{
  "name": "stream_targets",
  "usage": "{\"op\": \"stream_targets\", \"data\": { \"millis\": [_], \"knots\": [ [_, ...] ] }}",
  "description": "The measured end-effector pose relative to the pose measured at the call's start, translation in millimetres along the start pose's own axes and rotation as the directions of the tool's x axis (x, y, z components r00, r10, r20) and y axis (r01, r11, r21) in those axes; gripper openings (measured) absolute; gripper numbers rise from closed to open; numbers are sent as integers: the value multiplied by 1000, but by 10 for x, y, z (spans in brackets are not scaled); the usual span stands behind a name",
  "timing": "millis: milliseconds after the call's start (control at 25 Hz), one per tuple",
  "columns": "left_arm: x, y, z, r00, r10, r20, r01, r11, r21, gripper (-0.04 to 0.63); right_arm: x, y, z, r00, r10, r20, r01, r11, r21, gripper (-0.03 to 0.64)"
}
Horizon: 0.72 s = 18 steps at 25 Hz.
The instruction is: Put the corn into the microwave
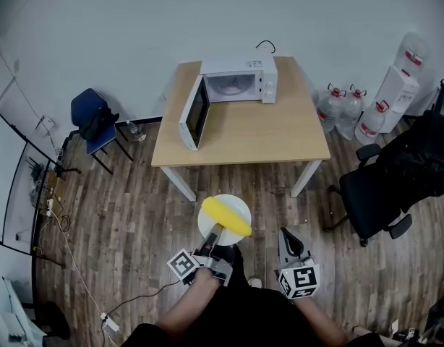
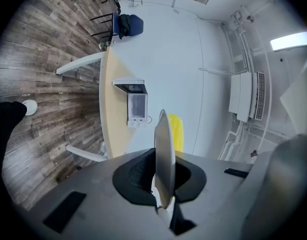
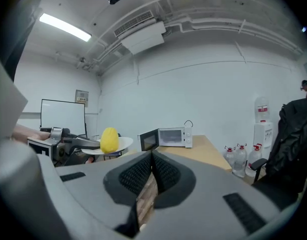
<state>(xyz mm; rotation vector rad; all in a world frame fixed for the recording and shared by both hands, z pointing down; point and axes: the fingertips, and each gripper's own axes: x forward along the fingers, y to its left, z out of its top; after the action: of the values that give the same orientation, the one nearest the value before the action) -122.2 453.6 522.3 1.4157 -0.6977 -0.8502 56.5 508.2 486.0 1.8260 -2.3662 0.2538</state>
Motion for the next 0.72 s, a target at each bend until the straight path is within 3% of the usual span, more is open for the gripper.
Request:
{"op": "stream_targets", "data": {
  "millis": [280, 720],
  "knots": [
    [540, 84, 206, 997, -34, -66, 33, 999, -15, 19, 540, -246, 55, 999, -47, -9, 47, 999, 4, 60],
    [1563, 317, 767, 993, 12, -116, -17, 999, -39, 18, 2015, -404, 566, 1000, 2, -4, -3, 999, -50, 60]
  ]
}}
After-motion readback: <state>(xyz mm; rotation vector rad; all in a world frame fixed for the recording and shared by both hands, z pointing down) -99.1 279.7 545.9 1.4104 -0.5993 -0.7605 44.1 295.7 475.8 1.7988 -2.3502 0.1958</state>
